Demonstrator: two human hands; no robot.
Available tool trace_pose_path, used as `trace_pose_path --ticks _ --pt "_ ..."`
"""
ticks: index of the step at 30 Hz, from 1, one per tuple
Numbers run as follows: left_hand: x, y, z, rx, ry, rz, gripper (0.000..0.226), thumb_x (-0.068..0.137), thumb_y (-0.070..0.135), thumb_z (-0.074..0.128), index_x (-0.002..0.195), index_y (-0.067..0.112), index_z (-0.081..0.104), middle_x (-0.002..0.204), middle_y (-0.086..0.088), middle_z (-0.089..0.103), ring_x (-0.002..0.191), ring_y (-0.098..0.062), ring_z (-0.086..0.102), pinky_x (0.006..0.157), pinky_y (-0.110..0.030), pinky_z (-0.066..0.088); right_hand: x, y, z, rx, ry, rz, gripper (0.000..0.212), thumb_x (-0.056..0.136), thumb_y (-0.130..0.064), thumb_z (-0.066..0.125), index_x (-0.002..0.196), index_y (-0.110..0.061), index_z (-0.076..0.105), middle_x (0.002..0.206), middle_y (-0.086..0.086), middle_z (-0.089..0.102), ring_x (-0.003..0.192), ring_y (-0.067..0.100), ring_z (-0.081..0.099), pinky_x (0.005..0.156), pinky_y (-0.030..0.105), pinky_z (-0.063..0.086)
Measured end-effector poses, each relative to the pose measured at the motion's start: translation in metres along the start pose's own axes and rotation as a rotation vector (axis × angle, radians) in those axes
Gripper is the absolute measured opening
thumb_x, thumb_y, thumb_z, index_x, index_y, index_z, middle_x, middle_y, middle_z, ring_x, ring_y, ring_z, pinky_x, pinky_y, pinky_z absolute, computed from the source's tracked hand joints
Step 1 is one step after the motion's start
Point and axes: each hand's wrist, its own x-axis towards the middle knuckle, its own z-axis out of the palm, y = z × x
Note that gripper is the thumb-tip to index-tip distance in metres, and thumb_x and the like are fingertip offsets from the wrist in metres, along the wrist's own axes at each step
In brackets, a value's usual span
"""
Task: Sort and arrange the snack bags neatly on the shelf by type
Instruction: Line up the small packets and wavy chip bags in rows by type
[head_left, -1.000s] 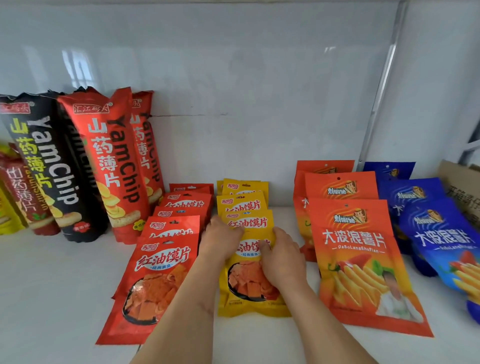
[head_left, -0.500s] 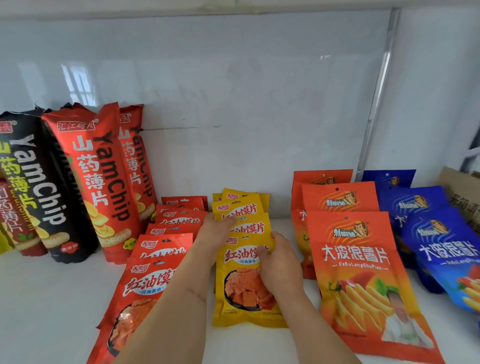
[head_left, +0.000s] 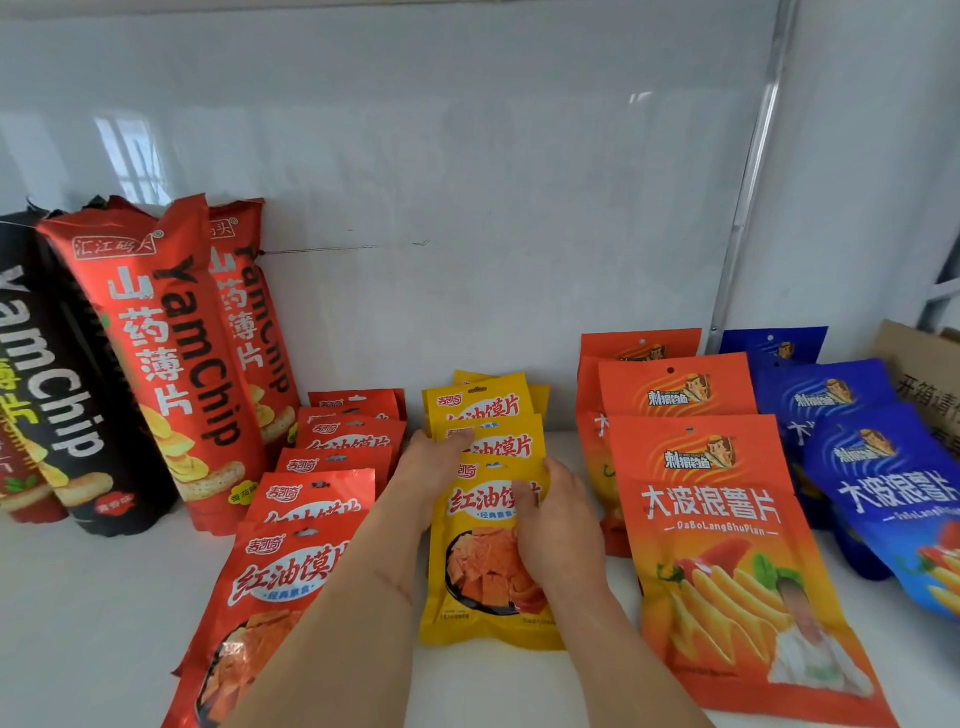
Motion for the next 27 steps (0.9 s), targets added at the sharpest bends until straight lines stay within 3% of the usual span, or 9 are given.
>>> trace_pose_path --ticks 3,5,12,18,22,27 --pt "-0.002 -0.002 0.003 -0.013 -0.076 0.024 0.024 0.094 0.033 0.068 0.112 0.017 0.063 0.101 -0.009 0.078 0.085 -0.030 0.077 0.085 -0.053 0.060 -0.001 0.000 -0.003 -0.046 -0.001 -0.006 0.049 0.099 -0.043 0.047 0.141 -0.017 0.040 0.130 0.004 0.050 0.120 0.023 0.053 0.091 0.034 0.043" --pt "0.000 -0.004 0.005 -0.007 -0.089 0.043 0.025 0.095 0.035 0.067 0.113 0.018 0.063 0.102 -0.008 0.078 0.085 -0.029 0.077 0.085 -0.052 0.060 -0.001 0.000 -0.005 -0.051 0.004 -0.005 0.049 0.100 -0.042 0.048 0.141 -0.017 0.040 0.130 0.004 0.049 0.120 0.024 0.053 0.089 0.034 0.044" --pt "-0.004 -0.015 0.011 0.213 0.022 0.188 0.039 0.093 0.047 0.065 0.122 0.021 0.056 0.110 0.000 0.073 0.088 -0.020 0.074 0.079 -0.040 0.062 -0.002 0.003 -0.001 -0.057 -0.002 0.005 0.048 0.099 -0.040 0.051 0.139 -0.015 0.041 0.129 0.005 0.049 0.118 0.025 0.052 0.089 0.034 0.043" --pt "-0.008 -0.018 0.013 0.336 0.073 0.251 0.030 0.097 0.041 0.062 0.120 0.023 0.056 0.115 -0.001 0.071 0.090 -0.017 0.071 0.069 -0.029 0.057 -0.001 0.004 0.002 0.019 0.021 0.072 0.057 0.093 -0.035 0.061 0.139 -0.009 0.039 0.131 0.009 0.051 0.123 0.029 0.050 0.093 0.038 0.043" --pt "-0.012 -0.010 0.015 0.409 0.094 0.242 0.027 0.097 0.039 0.061 0.116 0.020 0.056 0.120 -0.004 0.070 0.099 -0.023 0.070 0.085 -0.038 0.058 0.000 0.007 0.004 0.011 0.026 0.052 0.043 0.093 -0.037 0.061 0.124 -0.010 0.047 0.121 0.009 0.054 0.113 0.029 0.054 0.085 0.037 0.044" --pt "-0.029 0.009 0.015 0.624 0.208 0.241 0.056 0.099 0.043 0.055 0.138 0.004 0.042 0.137 -0.015 0.055 0.121 -0.034 0.057 0.096 -0.041 0.049 -0.002 0.004 0.000 0.015 0.048 0.037 0.058 0.094 -0.039 0.060 0.139 -0.009 0.038 0.130 0.012 0.048 0.119 0.035 0.052 0.086 0.041 0.045"
